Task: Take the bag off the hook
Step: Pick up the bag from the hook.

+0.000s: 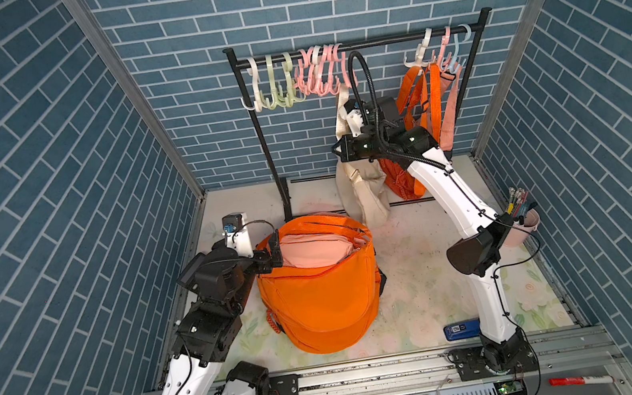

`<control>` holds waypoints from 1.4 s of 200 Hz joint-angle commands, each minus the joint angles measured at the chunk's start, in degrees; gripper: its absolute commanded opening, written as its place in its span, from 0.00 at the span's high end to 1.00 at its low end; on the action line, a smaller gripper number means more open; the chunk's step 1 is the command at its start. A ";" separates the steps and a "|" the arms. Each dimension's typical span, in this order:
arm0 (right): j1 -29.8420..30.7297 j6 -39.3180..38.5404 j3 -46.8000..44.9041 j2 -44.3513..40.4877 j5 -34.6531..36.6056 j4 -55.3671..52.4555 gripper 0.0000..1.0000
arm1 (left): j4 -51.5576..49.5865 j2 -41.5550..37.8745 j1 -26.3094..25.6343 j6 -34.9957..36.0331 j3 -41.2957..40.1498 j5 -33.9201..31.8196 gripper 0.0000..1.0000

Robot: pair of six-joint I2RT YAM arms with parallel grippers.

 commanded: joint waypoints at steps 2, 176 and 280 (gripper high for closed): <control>0.44 -3.94 -0.26 -5.94 0.25 -2.71 1.00 | 2.87 0.44 -0.22 0.45 -1.22 0.32 0.01; 0.28 -10.70 -4.77 -19.26 -0.44 -7.60 1.00 | 25.71 37.37 -0.81 -2.35 17.72 18.53 0.01; 0.20 -11.31 -12.73 -24.80 -1.95 -6.19 1.00 | 39.71 61.89 -2.24 -2.55 36.71 32.76 0.03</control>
